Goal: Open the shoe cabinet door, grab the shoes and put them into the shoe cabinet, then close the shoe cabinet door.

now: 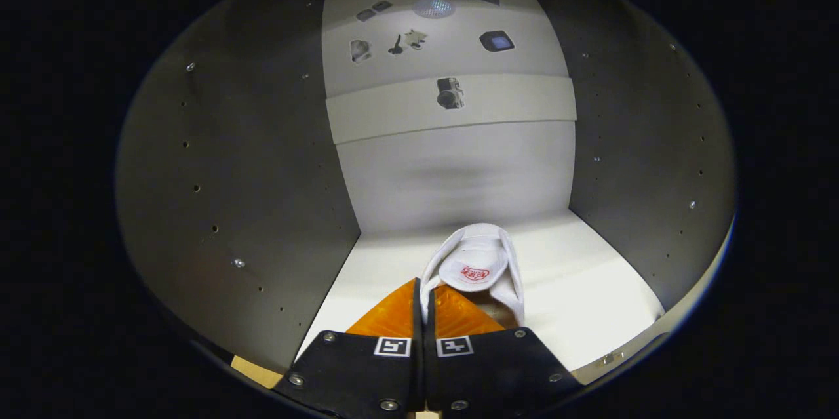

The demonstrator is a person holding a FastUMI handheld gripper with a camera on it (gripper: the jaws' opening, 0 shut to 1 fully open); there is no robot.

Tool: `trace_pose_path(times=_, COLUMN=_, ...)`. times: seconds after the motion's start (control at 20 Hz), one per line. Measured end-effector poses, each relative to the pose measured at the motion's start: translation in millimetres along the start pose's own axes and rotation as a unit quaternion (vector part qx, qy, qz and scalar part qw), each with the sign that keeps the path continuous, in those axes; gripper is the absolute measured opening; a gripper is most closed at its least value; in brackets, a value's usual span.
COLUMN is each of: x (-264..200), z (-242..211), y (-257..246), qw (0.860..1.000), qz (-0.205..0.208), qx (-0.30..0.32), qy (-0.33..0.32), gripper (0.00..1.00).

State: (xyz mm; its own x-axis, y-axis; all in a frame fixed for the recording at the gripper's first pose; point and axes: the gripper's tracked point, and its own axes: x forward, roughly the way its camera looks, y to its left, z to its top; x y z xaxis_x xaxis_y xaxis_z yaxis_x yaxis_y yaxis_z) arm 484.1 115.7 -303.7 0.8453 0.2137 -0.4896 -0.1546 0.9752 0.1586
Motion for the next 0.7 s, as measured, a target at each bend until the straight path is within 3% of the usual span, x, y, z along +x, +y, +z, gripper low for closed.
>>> trace_pose_path(times=0.1, x=-5.8, z=-1.6, y=-1.1, qw=1.000, qz=-0.005, qx=-0.004, qy=0.007, gripper=0.05)
trace_pose_path(times=0.2, x=-15.1, z=-3.2, y=4.9, qw=1.000, qz=0.007, qx=-0.001, qy=0.015, gripper=0.17)
trace_pose_path(times=0.25, x=-19.4, z=-1.3, y=4.9, qw=1.000, qz=0.007, qx=-0.002, qy=0.014, gripper=0.29)
trace_pose_path(times=0.4, x=-42.2, z=-1.1, y=4.5, qw=1.000, qz=0.004, qx=-0.007, qy=0.011, gripper=0.43)
trace_pose_path(times=0.7, x=-108.7, z=6.5, y=23.9, qw=0.999, qz=0.025, qx=-0.005, qy=-0.026, gripper=0.46)
